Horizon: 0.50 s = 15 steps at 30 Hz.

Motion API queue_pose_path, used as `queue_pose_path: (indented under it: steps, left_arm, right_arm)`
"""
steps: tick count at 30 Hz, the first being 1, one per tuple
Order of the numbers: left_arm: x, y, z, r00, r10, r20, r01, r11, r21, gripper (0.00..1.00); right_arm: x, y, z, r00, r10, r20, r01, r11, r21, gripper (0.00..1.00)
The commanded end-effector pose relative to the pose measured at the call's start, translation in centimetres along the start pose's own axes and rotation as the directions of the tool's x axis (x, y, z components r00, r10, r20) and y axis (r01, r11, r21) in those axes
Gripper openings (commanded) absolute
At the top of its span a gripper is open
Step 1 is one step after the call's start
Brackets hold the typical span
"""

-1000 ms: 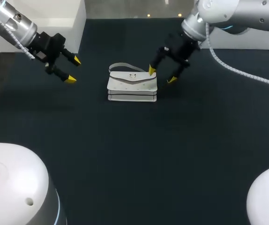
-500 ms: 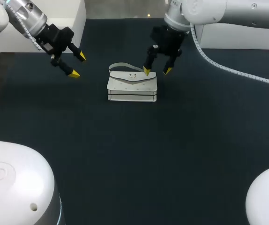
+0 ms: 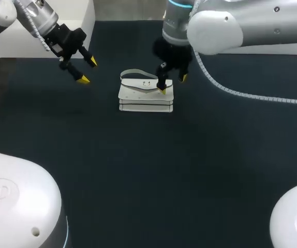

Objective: Pick up the bag, open it, inspect its contents, close it, and place it on the opposite side

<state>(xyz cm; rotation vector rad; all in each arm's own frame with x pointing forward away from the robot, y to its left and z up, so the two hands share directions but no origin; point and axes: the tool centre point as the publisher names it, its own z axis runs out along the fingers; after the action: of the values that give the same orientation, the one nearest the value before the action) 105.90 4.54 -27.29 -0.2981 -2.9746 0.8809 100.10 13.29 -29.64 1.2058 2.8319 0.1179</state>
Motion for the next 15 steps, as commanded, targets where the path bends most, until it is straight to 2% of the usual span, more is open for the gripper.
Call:
queue_pose_path:
  steps: [1, 15]
  left_arm:
    - [-0.5, -0.2, 0.0, 1.0, 0.013, -0.011, -0.013, 1.0, -0.005, 1.0]
    - [-0.9, -1.3, 0.6, 0.992, 0.125, -0.027, -0.125, 0.992, -0.032, 1.0]
  right_arm:
    - [0.3, -0.7, 0.4, 0.978, -0.025, 0.208, 0.032, 0.999, -0.028, 1.0]
    - [-1.0, -1.5, 1.8, 0.902, -0.126, 0.413, 0.183, 0.978, -0.101, 1.0]
